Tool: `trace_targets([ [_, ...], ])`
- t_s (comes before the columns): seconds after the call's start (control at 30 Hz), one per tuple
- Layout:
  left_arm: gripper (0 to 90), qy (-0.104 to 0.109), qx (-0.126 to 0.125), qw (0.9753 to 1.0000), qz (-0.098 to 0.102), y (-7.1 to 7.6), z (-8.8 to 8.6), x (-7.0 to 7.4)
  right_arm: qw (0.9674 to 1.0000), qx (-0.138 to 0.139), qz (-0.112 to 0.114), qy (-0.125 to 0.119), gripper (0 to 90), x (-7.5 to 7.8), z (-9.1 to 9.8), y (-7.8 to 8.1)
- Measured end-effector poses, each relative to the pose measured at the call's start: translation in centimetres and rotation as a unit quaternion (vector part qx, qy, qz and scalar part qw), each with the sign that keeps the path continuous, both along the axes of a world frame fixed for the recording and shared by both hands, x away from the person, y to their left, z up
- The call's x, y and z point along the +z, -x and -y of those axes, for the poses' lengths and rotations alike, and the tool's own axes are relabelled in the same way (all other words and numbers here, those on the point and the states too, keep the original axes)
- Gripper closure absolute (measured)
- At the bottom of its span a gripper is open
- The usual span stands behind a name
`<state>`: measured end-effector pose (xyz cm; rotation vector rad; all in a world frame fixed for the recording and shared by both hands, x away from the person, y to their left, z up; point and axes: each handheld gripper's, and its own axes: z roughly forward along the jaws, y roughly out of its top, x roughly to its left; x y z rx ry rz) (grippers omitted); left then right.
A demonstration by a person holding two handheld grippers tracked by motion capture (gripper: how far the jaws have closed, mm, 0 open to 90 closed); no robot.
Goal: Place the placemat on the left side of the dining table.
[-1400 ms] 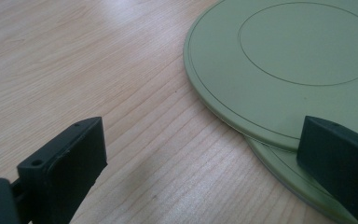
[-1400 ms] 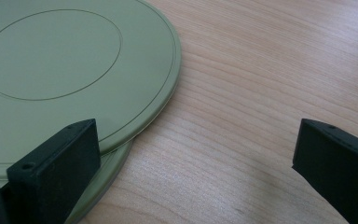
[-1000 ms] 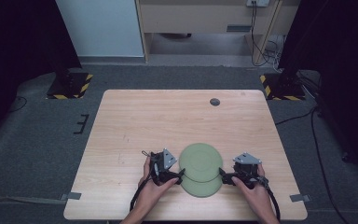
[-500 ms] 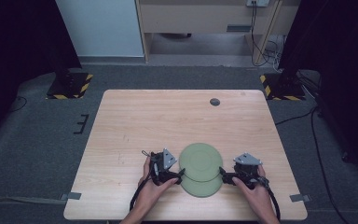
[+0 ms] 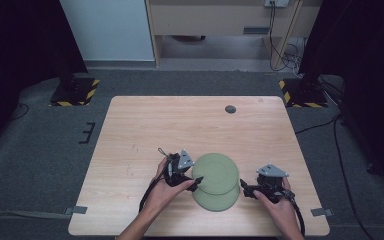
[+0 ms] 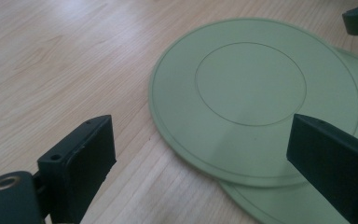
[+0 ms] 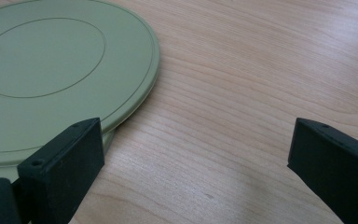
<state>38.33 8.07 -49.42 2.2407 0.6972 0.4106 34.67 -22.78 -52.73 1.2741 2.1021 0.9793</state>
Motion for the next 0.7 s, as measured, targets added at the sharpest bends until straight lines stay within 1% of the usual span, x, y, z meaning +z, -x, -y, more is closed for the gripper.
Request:
trace_targets([
  [0.03, 6.0, -0.002, -0.001, 1.0000, -0.005, -0.3, 0.3, 0.0, 1.0000, 0.000, -0.001, 0.001, 3.8, 0.0, 0.1, 0.0],
  [0.07, 5.8, -0.002, -0.001, 1.0000, -0.005, -0.3, 0.3, 0.0, 1.0000, 0.000, -0.001, 0.001, 3.8, 0.0, 0.1, 0.0],
  [0.1, 6.0, 0.001, 0.001, 1.0000, -0.008, -0.6, 0.5, 0.1, 1.0000, 0.001, -0.002, 0.001, 3.9, -0.1, 0.2, 0.0],
  [0.17, 6.1, 0.009, 0.006, 0.9997, -0.021, -1.4, 0.6, 0.1, 1.0000, 0.005, -0.001, -0.001, 3.8, 0.0, 0.2, 0.0],
  [0.2, 6.2, 0.009, 0.006, 0.9997, -0.021, -1.4, 0.6, 0.1, 1.0000, 0.005, -0.001, -0.001, 3.8, 0.0, 0.2, 0.0],
  [0.23, 6.2, 0.010, 0.008, 0.9996, -0.023, -1.7, 0.6, 0.0, 1.0000, 0.005, 0.001, -0.002, 3.7, 0.0, 0.2, 0.0],
  [0.27, 6.0, 0.010, 0.010, 0.9994, -0.031, -2.2, 0.7, -0.3, 1.0000, 0.007, -0.002, 0.000, 3.7, -0.1, 0.2, 0.0],
  [0.33, 5.8, 0.009, 0.015, 0.9991, -0.038, -2.6, 0.8, -0.5, 1.0000, 0.008, -0.002, 0.004, 3.7, -0.2, 0.1, 0.1],
  [0.37, 5.5, 0.009, 0.015, 0.9991, -0.038, -2.6, 0.8, -0.5, 1.0000, 0.008, -0.002, 0.004, 3.7, -0.2, 0.1, 0.1],
  [0.4, 5.3, 0.006, 0.012, 0.9990, -0.044, -2.8, 1.1, -0.7, 0.9999, 0.013, -0.003, 0.007, 4.0, -0.2, 0.0, 0.1],
  [0.43, 5.4, 0.000, 0.012, 0.9989, -0.044, -2.9, 1.2, -0.8, 0.9999, 0.013, -0.003, 0.006, 4.2, -0.2, -0.1, 0.1],
  [0.47, 5.8, 0.000, 0.012, 0.9989, -0.044, -2.9, 1.2, -0.8, 0.9999, 0.013, -0.003, 0.006, 4.2, -0.2, -0.1, 0.1],
  [0.5, 5.9, 0.000, 0.015, 0.9985, -0.052, -3.1, 1.2, -1.0, 0.9999, 0.014, -0.006, 0.006, 4.3, -0.3, -0.2, 0.1],
  [0.6, 6.0, -0.003, 0.021, 0.9983, -0.055, -3.3, 1.1, -1.3, 0.9998, 0.018, -0.006, 0.007, 5.0, -0.3, -0.2, 0.2],
  [0.7, 7.2, -0.003, 0.021, 0.9982, -0.056, -3.3, 1.1, -1.3, 0.9998, 0.020, -0.007, 0.006, 5.2, -0.3, -0.3, 0.2],
])
